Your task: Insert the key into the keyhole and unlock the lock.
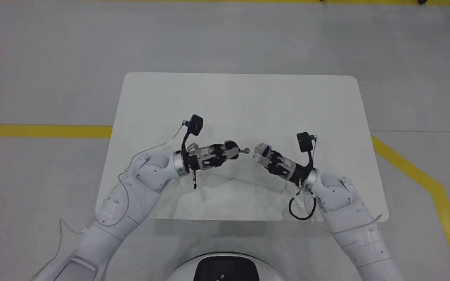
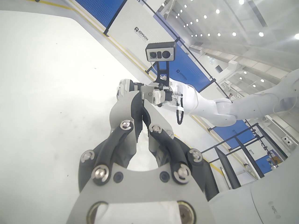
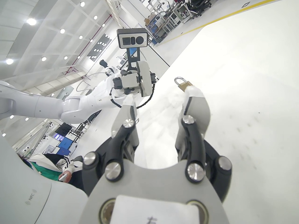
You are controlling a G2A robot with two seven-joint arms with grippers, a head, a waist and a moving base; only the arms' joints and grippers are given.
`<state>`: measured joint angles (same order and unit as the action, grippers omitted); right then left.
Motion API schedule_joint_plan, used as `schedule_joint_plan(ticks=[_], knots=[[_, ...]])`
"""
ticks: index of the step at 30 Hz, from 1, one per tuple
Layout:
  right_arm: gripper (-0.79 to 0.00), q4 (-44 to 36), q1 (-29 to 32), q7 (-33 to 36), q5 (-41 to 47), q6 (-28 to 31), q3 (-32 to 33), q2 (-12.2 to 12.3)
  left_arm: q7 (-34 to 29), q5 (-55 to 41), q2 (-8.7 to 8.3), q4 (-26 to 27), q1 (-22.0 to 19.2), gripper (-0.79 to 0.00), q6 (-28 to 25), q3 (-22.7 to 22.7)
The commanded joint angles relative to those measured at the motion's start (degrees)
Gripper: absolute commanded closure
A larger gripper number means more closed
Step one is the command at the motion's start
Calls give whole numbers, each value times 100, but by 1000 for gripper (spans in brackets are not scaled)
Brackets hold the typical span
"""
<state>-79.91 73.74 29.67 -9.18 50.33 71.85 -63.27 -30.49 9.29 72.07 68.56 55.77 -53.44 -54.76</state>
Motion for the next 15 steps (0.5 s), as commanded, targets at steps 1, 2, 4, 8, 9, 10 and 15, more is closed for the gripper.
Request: schedule_joint_plan(ticks=[1,2,4,8,9,10,15], knots=[[-720,7,0,-8,-16,20,-4,4,-294,-169,-46,4,11,0,13,-36],[-690,11,-3,-6,-28,24,-10,7,-513,-240,-75,14,5,0,57,-41],[-594,6,-10,17,-82,35,-29,11,-739,-319,-99,55,1,0,127,-21],[-422,-17,-20,159,-154,135,-136,20,-1115,-546,-107,99,-55,0,380,123],[-391,-18,-24,206,-153,166,-160,24,-1186,-575,-102,95,-78,0,413,169],[-388,-16,-30,238,-153,180,-174,27,-1226,-584,-99,90,-96,0,437,197],[-342,-1,-76,400,-110,217,-243,50,-1300,-618,-69,21,-200,0,520,349]])
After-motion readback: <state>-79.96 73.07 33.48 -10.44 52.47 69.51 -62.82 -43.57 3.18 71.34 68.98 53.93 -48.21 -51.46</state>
